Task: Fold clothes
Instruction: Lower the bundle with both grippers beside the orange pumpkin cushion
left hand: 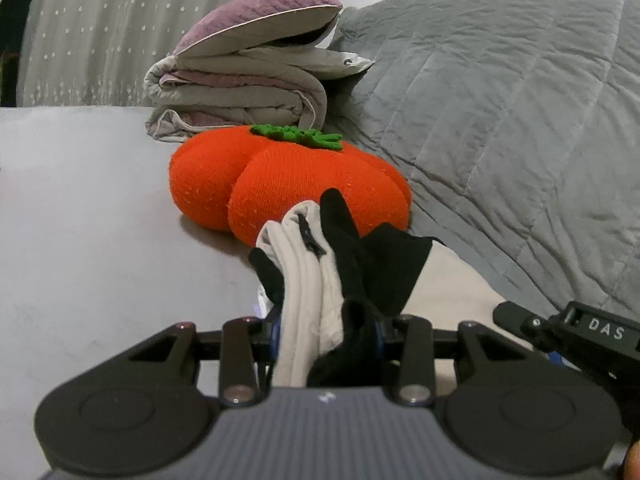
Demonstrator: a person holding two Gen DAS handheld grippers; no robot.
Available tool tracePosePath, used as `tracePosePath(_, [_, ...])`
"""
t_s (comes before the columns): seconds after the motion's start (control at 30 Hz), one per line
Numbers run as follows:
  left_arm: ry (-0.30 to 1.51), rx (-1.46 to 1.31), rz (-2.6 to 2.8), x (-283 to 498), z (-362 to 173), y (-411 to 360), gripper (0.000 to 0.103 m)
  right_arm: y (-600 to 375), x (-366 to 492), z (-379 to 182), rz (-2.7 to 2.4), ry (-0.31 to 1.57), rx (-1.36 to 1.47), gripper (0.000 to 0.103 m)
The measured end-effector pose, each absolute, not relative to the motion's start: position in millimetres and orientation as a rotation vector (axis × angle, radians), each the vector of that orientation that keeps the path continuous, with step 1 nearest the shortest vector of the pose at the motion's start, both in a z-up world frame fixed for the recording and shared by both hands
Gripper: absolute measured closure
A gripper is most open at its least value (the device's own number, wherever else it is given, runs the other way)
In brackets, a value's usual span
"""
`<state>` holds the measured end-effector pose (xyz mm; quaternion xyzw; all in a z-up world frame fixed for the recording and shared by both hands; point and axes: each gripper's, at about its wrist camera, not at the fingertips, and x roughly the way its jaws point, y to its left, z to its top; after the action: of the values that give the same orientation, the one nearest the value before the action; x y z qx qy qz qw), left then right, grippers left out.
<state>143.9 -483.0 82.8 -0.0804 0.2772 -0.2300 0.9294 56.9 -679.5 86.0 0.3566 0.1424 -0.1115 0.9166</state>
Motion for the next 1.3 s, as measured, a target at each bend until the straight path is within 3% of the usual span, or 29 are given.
tracePosePath(0.27, [0.545,-0.198,-0.486,141,84,-482,0.067,-682,47,93,-0.226,0.191,0.75,0.073])
tracePosePath(0.57, [0.526,-0.162,-0.467,143,74,-486,0.065,-684,52,80,-0.256,0.248,0.775,0.072])
tracePosePath(0.93, [0.538,-0.161,-0.452,142,72,-486,0.064,-686,23,111,-0.382,0.22,0.745,0.069])
tracePosePath(1.0, [0.538,-0.159,-0.452,142,72,-486,0.064,-686,19,114,-0.316,0.229,0.759,0.079])
tracePosePath(1.23, [0.551,-0.164,-0.461,144,73,-483,0.062,-646,39,120,-0.165,0.35,0.569,0.083])
tracePosePath(1.3, [0.56,-0.169,-0.469,145,73,-482,0.06,-641,47,109,-0.178,0.403,0.549,0.091])
